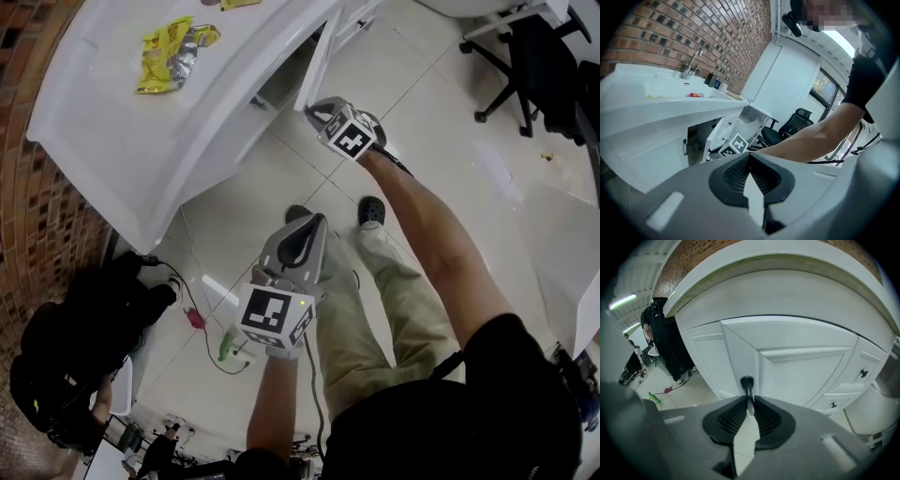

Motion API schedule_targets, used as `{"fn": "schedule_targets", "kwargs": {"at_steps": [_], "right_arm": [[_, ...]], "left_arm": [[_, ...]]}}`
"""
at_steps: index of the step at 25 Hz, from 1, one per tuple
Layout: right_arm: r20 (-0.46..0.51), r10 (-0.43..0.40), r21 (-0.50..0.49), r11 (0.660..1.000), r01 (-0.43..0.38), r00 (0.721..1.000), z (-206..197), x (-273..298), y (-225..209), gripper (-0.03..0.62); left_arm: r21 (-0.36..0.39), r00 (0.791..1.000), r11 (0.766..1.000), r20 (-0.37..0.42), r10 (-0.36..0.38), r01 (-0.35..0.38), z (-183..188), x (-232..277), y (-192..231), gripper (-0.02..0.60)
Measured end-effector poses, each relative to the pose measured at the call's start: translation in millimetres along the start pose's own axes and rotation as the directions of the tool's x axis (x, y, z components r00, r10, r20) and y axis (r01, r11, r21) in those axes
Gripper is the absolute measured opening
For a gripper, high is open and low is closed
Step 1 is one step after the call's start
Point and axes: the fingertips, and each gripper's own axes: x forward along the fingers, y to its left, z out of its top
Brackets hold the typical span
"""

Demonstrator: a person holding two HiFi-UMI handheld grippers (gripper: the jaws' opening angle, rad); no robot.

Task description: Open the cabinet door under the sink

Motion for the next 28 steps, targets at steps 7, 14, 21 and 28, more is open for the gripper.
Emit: {"fn": "schedule_targets", "kwargs": {"at_steps": [7,14,21,28], "right_arm": [[0.001,0.039,-0.033,0.999,-0.039,0.999,-22,-20,-5,0.035],[0.002,0.067,-0.065,0.996,-0.067,0.998,-47,-41,-15,0.035],[0.003,0.072,-0.071,0.995,-0.072,0.997,-80,-67,-38,0.035],[-0.003,0.054,-0.051,0.997,-0.054,0.999,-107,-92,-70,0.034]], "left_arm": [[0.014,1.000,1.000,-0.014,-0.008,0.008,2,24,-28,0.015],[0.030,0.999,0.999,-0.029,-0.033,0.034,4,54,-57,0.015],[0.047,0.997,0.997,-0.049,-0.062,0.064,8,83,-84,0.015],[0.061,0.996,0.995,-0.051,-0.073,0.076,16,101,-96,0.015]]}}
